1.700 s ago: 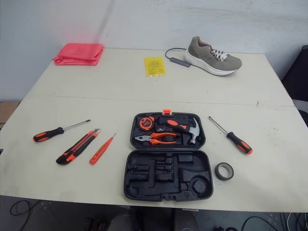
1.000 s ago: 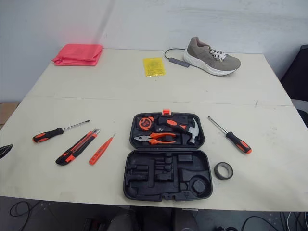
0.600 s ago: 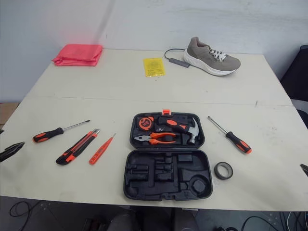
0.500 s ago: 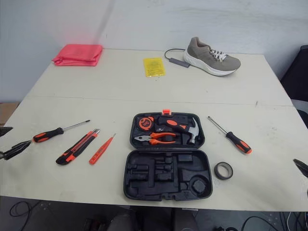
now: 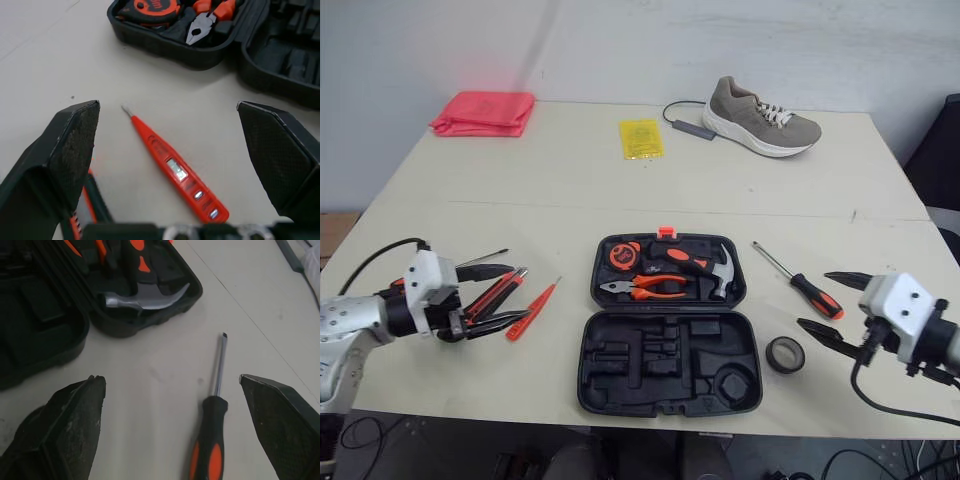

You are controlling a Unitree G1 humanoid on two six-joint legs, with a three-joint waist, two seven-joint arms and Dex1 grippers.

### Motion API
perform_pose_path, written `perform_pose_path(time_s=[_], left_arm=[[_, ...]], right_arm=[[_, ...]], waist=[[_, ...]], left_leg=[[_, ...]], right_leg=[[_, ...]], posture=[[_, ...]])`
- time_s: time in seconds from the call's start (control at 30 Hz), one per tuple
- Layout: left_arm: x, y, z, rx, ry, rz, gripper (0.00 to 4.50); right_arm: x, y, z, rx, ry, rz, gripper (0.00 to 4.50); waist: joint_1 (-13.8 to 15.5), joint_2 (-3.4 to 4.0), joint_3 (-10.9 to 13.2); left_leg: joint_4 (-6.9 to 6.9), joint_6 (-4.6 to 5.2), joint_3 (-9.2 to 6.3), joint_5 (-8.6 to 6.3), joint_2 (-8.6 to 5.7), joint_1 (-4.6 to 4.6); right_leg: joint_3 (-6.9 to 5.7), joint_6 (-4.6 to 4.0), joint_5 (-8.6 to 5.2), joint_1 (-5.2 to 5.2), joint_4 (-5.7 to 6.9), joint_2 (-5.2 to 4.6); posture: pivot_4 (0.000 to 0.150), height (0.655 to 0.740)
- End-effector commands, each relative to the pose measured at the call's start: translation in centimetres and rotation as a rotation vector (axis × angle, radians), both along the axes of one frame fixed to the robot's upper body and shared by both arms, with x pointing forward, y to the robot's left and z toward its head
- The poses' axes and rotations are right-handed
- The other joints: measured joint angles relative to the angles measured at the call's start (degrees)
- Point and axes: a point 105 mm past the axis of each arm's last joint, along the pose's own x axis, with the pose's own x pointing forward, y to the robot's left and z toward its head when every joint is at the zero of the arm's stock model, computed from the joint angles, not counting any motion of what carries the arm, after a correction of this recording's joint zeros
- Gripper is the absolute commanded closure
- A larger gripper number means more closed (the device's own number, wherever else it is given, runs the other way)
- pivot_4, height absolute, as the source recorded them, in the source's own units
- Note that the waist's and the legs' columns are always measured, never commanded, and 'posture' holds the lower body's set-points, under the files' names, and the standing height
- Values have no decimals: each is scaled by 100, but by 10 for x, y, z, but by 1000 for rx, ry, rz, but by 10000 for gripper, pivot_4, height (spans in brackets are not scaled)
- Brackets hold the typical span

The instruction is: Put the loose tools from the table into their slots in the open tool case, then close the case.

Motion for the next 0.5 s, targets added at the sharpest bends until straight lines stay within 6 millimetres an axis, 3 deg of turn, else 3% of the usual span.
perform_pose_path(time_s=[0.03, 0.07, 0.17, 0.4, 0.5], left_arm=[[1, -23, -2, 31, -22, -47, 425], [4, -24, -7, 52, -12, -33, 425], [8, -27, -11, 64, -13, -21, 9109], [6, -45, -25, 83, 16, -60, 42510], [7, -51, -27, 77, 22, -63, 44258]], right_arm=[[9, 11, -6, -13, 5, 36, 0], [10, 13, -11, -14, 29, 48, 0], [15, 16, -17, -17, 49, 74, 8663], [25, 22, -31, -42, 62, 104, 44565], [26, 26, -37, -45, 69, 117, 45000]], waist=[[2, 0, 0], [2, 1, 0], [8, 1, 1], [9, 1, 1], [7, 1, 1]], left_leg=[[8, 0, 0, 0, 1, -3], [22, 1, -1, 0, 3, -8], [56, 5, -10, -6, 9, -33], [61, 12, -10, -9, 7, -36], [62, 12, -11, -9, 8, -35]], right_leg=[[0, 0, 0, 0, 1, 1], [-1, 0, 0, 0, 2, 1], [-9, 2, 1, -5, 3, 6], [-10, 3, 2, -5, 1, 2], [-10, 4, 2, -5, 2, 2]], posture=[[1500, 7400], [1500, 7400], [1500, 7400], [1500, 7400], [1500, 7400]])
